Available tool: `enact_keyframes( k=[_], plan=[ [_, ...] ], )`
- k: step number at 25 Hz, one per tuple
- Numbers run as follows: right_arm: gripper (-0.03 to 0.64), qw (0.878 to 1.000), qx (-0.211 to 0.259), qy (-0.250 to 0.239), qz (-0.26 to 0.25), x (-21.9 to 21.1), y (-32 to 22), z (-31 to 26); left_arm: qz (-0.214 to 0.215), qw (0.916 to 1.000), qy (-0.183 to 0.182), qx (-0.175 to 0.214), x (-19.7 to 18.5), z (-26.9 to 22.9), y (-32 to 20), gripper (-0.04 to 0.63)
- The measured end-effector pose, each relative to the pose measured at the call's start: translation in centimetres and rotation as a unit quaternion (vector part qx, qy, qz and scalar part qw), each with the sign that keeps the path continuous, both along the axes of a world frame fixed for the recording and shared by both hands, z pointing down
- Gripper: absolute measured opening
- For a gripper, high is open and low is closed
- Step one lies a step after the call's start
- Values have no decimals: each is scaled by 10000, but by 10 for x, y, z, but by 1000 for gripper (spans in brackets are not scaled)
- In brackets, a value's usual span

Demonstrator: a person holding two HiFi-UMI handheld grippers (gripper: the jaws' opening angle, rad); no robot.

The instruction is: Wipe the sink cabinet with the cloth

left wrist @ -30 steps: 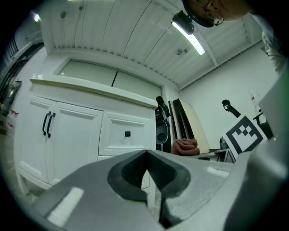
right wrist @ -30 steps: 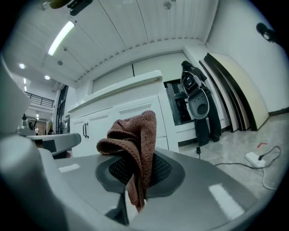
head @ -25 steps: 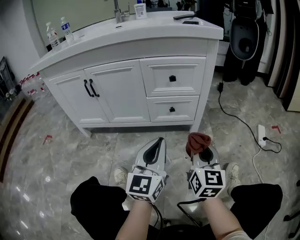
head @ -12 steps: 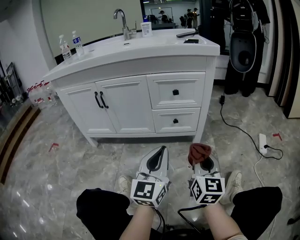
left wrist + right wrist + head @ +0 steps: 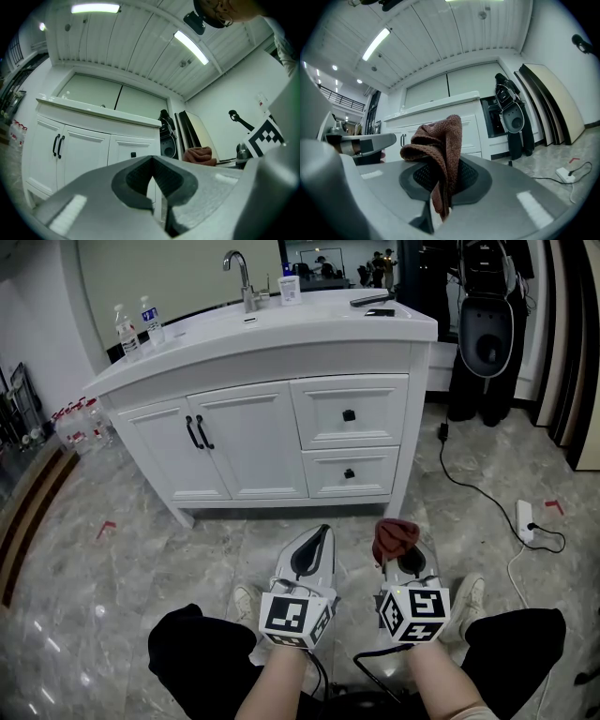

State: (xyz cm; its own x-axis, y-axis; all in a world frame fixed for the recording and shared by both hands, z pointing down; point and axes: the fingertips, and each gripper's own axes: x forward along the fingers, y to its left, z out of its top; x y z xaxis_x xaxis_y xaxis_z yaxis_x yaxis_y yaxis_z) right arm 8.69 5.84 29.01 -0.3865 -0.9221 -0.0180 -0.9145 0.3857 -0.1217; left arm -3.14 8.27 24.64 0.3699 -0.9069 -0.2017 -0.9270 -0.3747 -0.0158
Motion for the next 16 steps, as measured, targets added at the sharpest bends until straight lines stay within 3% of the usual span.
enact_keyframes(
  k=[16],
  plan=[
    [78,9997,-180,-24,-134,-6,-1,6,-14,9999,-101,-108,0,5,-1,0]
  ],
)
